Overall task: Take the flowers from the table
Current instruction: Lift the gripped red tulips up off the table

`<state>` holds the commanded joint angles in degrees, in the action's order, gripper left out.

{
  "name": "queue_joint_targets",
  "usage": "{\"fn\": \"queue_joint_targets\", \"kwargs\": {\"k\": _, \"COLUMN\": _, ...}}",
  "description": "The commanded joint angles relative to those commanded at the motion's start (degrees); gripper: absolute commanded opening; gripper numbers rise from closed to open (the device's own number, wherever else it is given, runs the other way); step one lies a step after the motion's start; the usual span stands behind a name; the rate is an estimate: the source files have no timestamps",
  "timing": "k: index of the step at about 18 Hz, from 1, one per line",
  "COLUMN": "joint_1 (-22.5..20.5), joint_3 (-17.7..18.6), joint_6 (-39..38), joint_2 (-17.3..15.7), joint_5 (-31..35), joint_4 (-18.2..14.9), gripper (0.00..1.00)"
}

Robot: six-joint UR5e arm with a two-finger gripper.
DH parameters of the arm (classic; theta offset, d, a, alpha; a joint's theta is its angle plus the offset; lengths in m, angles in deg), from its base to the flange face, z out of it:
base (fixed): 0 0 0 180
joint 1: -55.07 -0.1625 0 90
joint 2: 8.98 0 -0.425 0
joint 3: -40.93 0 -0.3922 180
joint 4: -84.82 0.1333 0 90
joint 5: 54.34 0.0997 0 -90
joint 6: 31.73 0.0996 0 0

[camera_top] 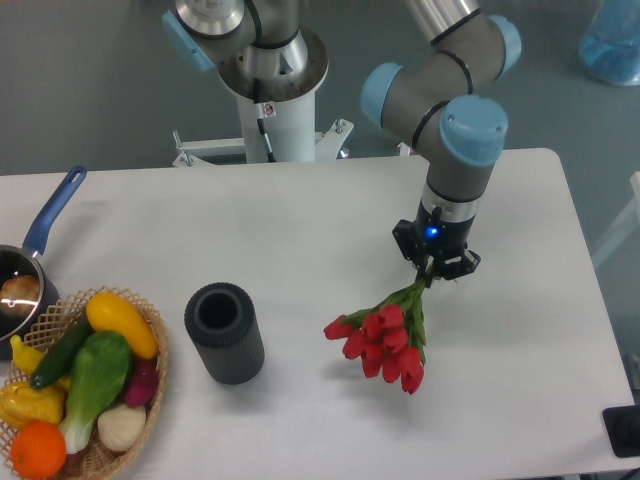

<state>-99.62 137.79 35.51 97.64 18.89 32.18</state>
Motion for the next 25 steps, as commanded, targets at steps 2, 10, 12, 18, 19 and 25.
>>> {"fn": "queue_joint_targets", "kwargs": {"k": 2, "joint_1": -0.09, "joint_3": -1.58, "joint_6": -2.11, "joint_2": -0.88, "joint_5": -4.04, "joint_4": 0.00, "gripper": 0.16}}
{"fn": "queue_joint_targets", "kwargs": {"k": 10, "joint_1": 1.32, "joint_3": -6.16, "joint_6": -6.51, "joint_2": -1.41, "joint_5": -13.19, "joint_4": 0.09, "gripper": 0.16}}
{"fn": "queue_joint_targets", "kwargs": {"k": 12, "joint_1": 1.32, "joint_3": -6.16, "joint_6": -7.57, "joint_2": -1.67, "joint_5": -13.46, "joint_4": 0.09, "gripper": 0.16}}
{"fn": "queue_joint_targets", "kwargs": {"k": 18, "joint_1": 1.05, "joint_3": -6.08, "joint_6": -7.75, "joint_2": -1.67, "joint_5": -13.55, "joint_4": 0.09, "gripper": 0.16}}
{"fn": "queue_joint_targets", "kwargs": {"k": 19, "joint_1": 0.88, "joint_3": -6.08, "joint_6": -7.75, "joint_2": -1.67, "joint_5": -13.55, "joint_4": 0.09, "gripper": 0.16}}
{"fn": "queue_joint_targets", "kwargs": {"k": 25, "joint_1": 0.61, "joint_3": -6.25, "joint_6": -7.66, "joint_2": -1.94, "joint_5": -13.82, "joint_4": 0.09, "gripper": 0.16}}
